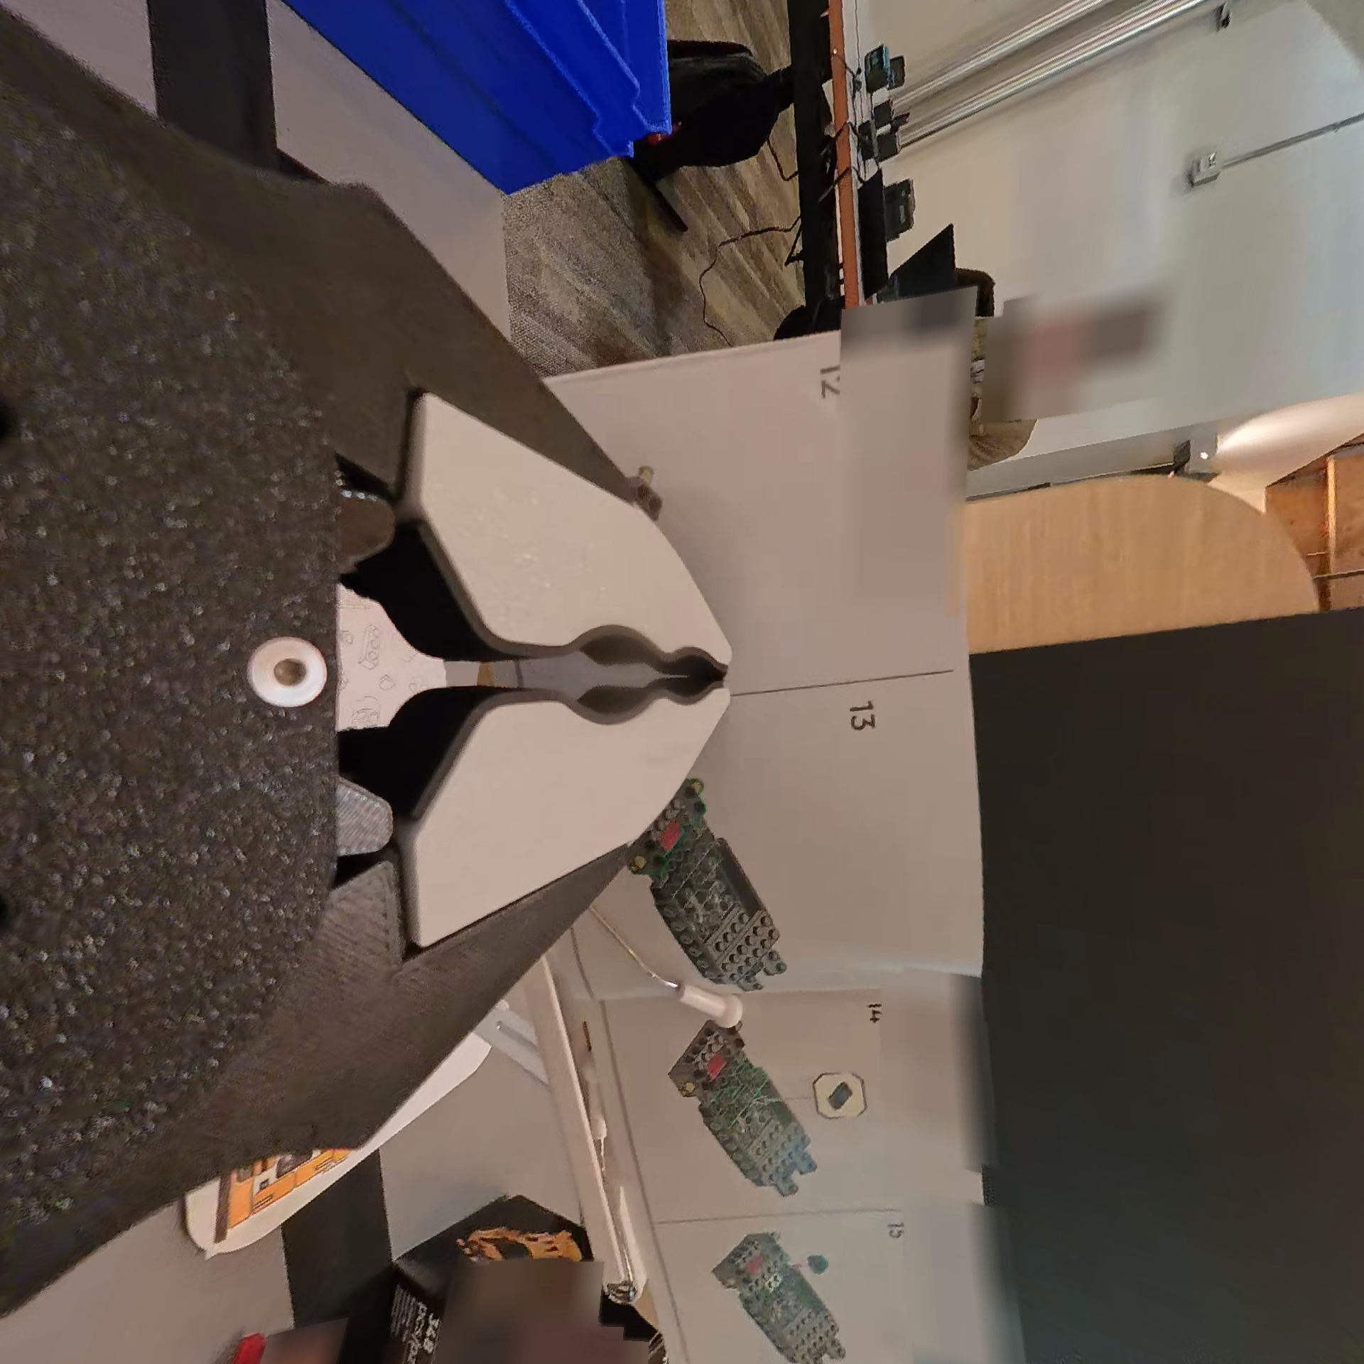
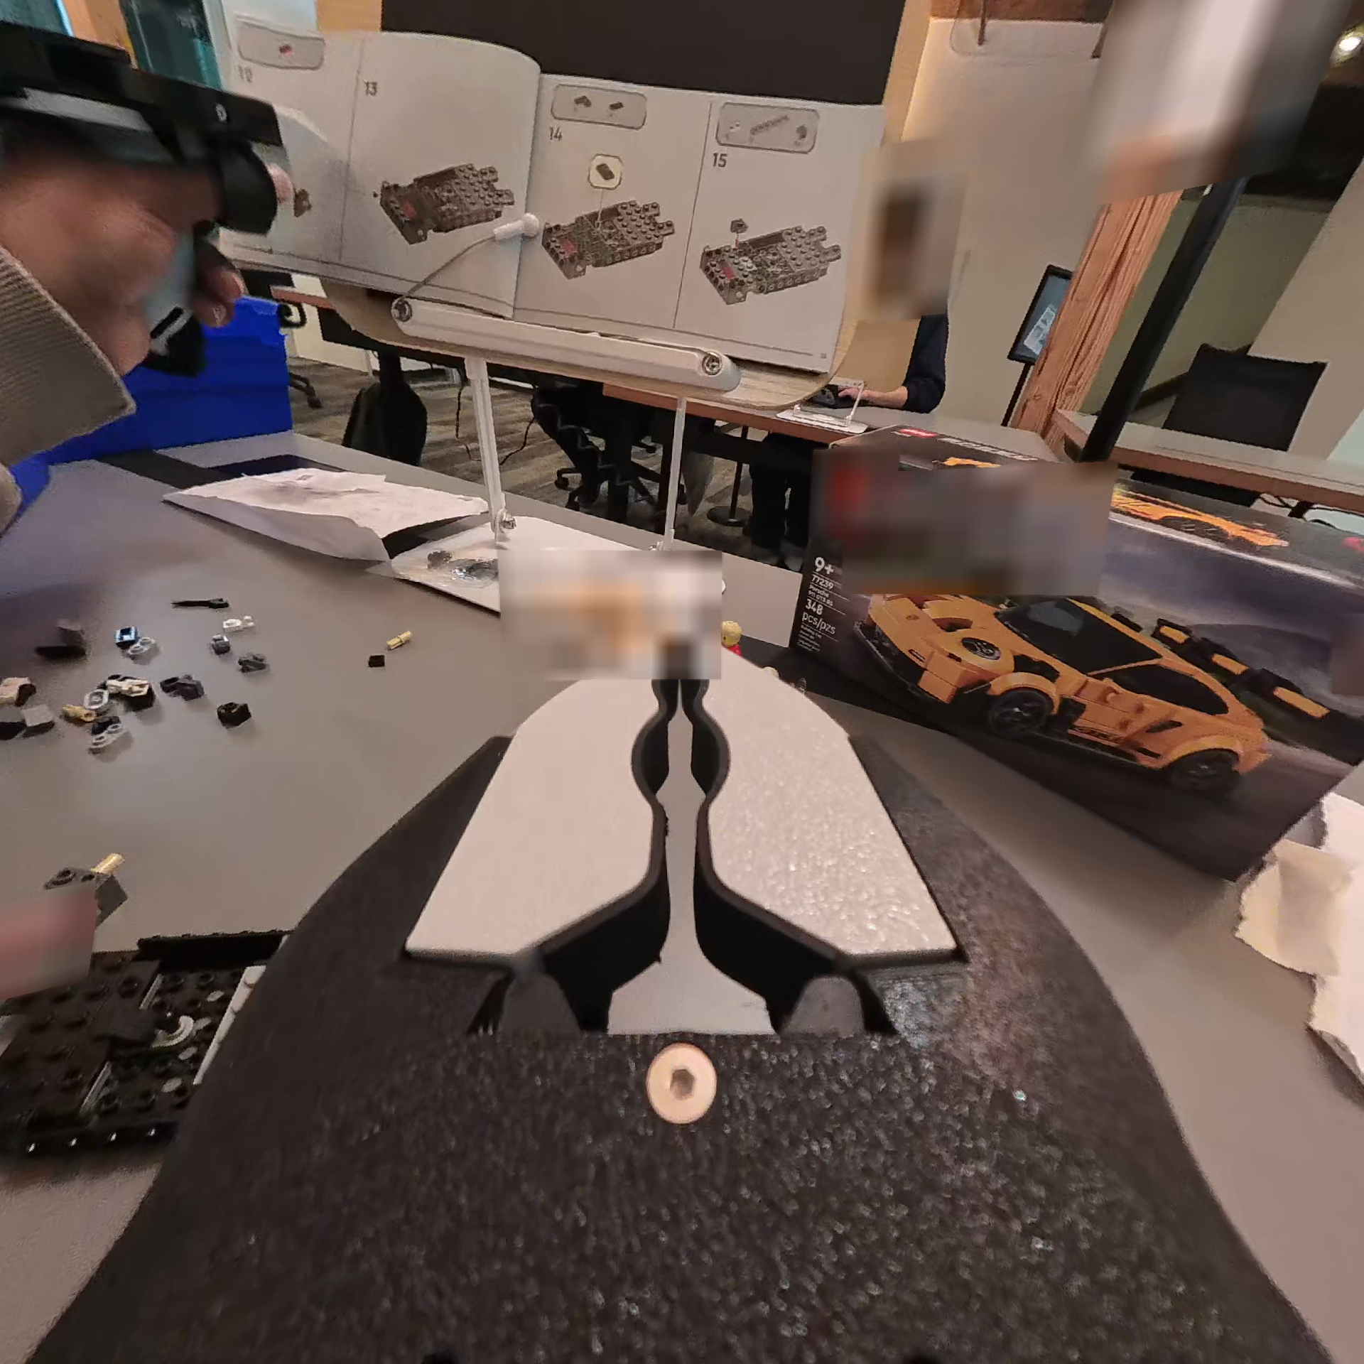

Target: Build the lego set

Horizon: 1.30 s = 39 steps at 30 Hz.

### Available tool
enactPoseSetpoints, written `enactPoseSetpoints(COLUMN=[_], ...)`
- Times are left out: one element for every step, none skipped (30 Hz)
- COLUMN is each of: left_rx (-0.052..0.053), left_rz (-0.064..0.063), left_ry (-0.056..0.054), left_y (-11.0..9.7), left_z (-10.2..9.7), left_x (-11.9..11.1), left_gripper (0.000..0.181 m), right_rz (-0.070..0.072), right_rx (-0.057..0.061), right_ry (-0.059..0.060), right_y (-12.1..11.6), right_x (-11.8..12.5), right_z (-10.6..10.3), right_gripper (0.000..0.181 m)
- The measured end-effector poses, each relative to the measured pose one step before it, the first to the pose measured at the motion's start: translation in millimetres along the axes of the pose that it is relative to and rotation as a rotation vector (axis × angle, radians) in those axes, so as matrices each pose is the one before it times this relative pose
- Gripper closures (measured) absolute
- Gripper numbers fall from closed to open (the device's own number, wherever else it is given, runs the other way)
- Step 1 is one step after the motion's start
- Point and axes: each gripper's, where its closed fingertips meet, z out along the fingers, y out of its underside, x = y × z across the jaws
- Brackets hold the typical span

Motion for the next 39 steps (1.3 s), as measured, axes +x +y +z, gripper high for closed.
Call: enactPoseSetpoints(left_rx=[0.0007, -0.0019, -0.0040, -0.0027, -0.0039, -0.0049, -0.0080, -0.0070, -0.0064, -0.0060, -0.0054, -0.0039, -0.0050, -0.0019, -0.0002, -0.0002, -0.0018, -0.0004, -0.0004, -0.0001, 0.0004, -0.0014, -0.0016, -0.0036, -0.0036, -0.0055, -0.0061, -0.0033, -0.0027, -0.0028, -0.0030, -0.0020, 0.0014, 0.0025, 0.0036, 0.0048, 0.0027, 0.0017, 0.0027], left_rz=[-0.0043, -0.0033, 0.0013, 0.0052, 0.0046, 0.0013, 0.0004, 0.0034, 0.0077, 0.0080, 0.0039, 0.0006, -0.0015, -0.0040, -0.0019, 0.0038, 0.0058, 0.0032, 0.0034, 0.0046, 0.0035, 0.0015, 0.0001, 0.0007, -0.0025, -0.0049, -0.0034, -0.0003, 0.0026, 0.0038, 0.0036, 0.0038, 0.0025, 0.0000, -0.0007, -0.0009, 0.0003, 0.0008, 0.0011], left_ry=[0.0020, 0.0065, 0.0083, 0.0082, 0.0087, 0.0131, 0.0155, 0.0132, 0.0076, 0.0030, 0.0011, 0.0002, -0.0003, 0.0005, 0.0011, -0.0015, -0.0018, -0.0014, -0.0020, -0.0025, -0.0022, 0.0002, 0.0002, 0.0003, 0.0026, 0.0038, 0.0031, 0.0023, 0.0021, 0.0019, 0.0038, 0.0030, 0.0023, 0.0036, 0.0017, 0.0010, -0.0010, -0.0024, -0.0042], left_y=[-0.51, 0.42, 1.04, 1.20, 1.68, 2.26, 3.16, 3.30, 3.30, 2.88, 2.36, 1.24, 0.85, -0.01, -0.36, -0.29, -0.10, 0.04, 0.05, 0.10, 0.12, 0.38, 0.40, 0.76, 1.06, 1.98, 2.83, 3.03, 3.01, 2.71, 2.11, 1.07, -0.26, -1.27, -1.99, -2.21, -1.93, -1.74, -1.92], left_z=[0.73, 0.70, 0.51, 0.23, -0.20, -0.40, -0.13, 0.00, 0.27, 0.65, 0.77, 0.68, 0.55, 0.37, 0.11, 0.05, 0.12, 0.16, 0.15, 0.23, 0.40, 0.62, 0.74, 0.69, 0.55, 0.21, -0.15, -0.33, -0.20, 0.16, 0.86, 1.13, 1.11, 1.01, 0.71, 0.73, 0.85, 0.91, 0.62], left_x=[-0.64, 0.79, 2.27, 3.28, 4.25, 5.71, 6.54, 6.62, 5.63, 3.91, 2.41, 1.10, 0.24, -0.20, 0.07, -0.18, -0.23, -0.29, -0.38, -0.44, -0.28, -0.02, 0.12, 0.06, 0.57, 1.19, 1.47, 1.66, 1.97, 1.86, 2.11, 1.90, 1.62, 1.62, 1.35, 0.95, 0.46, -0.31, -1.17], left_gripper=[0.181, 0.181, 0.181, 0.181, 0.181, 0.181, 0.181, 0.181, 0.181, 0.181, 0.181, 0.181, 0.181, 0.181, 0.181, 0.181, 0.181, 0.181, 0.181, 0.181, 0.181, 0.181, 0.181, 0.181, 0.181, 0.181, 0.181, 0.181, 0.181, 0.181, 0.181, 0.181, 0.181, 0.181, 0.181, 0.181, 0.181, 0.181, 0.181], right_rz=[-0.0086, -0.0040, 0.0019, 0.0038, 0.0032, 0.0033, 0.0032, 0.0034, 0.0039, 0.0034, 0.0033, 0.0035, 0.0031, 0.0019, -0.0012, -0.0052, -0.0074, -0.0071, -0.0047, -0.0025, -0.0014, -0.0007, -0.0004, 0.0003, 0.0008, 0.0012, 0.0014, 0.0015, 0.0016, 0.0012, 0.0000, -0.0006, -0.0001, 0.0005, 0.0013, 0.0014, 0.0014, 0.0015, 0.0008], right_rx=[-0.0030, -0.0036, -0.0040, -0.0027, -0.0031, -0.0031, -0.0029, -0.0036, -0.0026, -0.0019, -0.0032, -0.0030, -0.0016, 0.0005, 0.0019, 0.0046, 0.0050, 0.0037, 0.0013, -0.0010, -0.0013, -0.0012, -0.0011, -0.0016, -0.0013, -0.0014, -0.0015, -0.0022, -0.0018, -0.0009, -0.0009, -0.0014, -0.0016, -0.0019, -0.0016, -0.0012, -0.0018, -0.0018, 0.0002], right_ry=[-0.0052, -0.0075, -0.0076, -0.0068, -0.0064, -0.0043, -0.0034, -0.0041, -0.0034, -0.0052, -0.0068, -0.0036, -0.0041, -0.0047, -0.0007, 0.0010, -0.0009, -0.0019, -0.0033, -0.0040, -0.0035, -0.0027, -0.0022, -0.0021, -0.0019, -0.0019, -0.0019, -0.0026, -0.0028, -0.0023, -0.0018, -0.0020, -0.0023, -0.0025, -0.0007, -0.0002, -0.0009, -0.0001, 0.0012], right_y=[0.82, 1.15, 1.08, 0.77, 0.73, 0.75, 0.63, 0.81, 0.60, 0.40, 0.77, 0.65, 0.37, -0.20, -0.52, -1.22, -1.32, -0.91, -0.37, 0.04, 0.30, 0.22, 0.22, 0.30, 0.27, 0.29, 0.31, 0.28, 0.44, 0.22, 0.20, 0.26, 0.29, 0.35, 0.32, 0.38, 0.36, 0.36, 0.00], right_x=[-1.33, -1.58, -1.29, -0.89, -0.67, -0.31, -0.19, -0.29, -0.13, -0.43, -0.54, -0.15, -0.18, -0.36, -0.02, -0.10, -0.48, -0.94, -0.99, -1.03, -0.86, -0.61, -0.34, -0.29, -0.20, -0.23, -0.14, -0.31, -0.39, -0.28, -0.33, -0.31, -0.38, -0.25, 0.04, 0.17, 0.10, 0.18, 0.29], right_z=[0.22, 0.27, 0.23, 0.30, 0.37, 0.36, 0.07, 0.12, -0.02, -0.07, -0.06, -0.25, -0.26, -0.41, -0.28, -0.45, -0.29, -0.14, -0.03, -0.01, 0.06, 0.05, 0.14, 0.09, 0.10, 0.09, 0.08, 0.13, 0.07, 0.13, 0.05, 0.12, 0.10, 0.06, 0.16, 0.09, 0.13, 0.04, -0.11], right_gripper=[0.181, 0.181, 0.181, 0.181, 0.181, 0.181, 0.181, 0.181, 0.181, 0.181, 0.181, 0.181, 0.181, 0.181, 0.181, 0.181, 0.181, 0.181, 0.181, 0.181, 0.181, 0.181, 0.181, 0.181, 0.181, 0.181, 0.181, 0.181, 0.181, 0.181, 0.181, 0.181, 0.181, 0.181, 0.181, 0.181, 0.181, 0.181, 0.181])
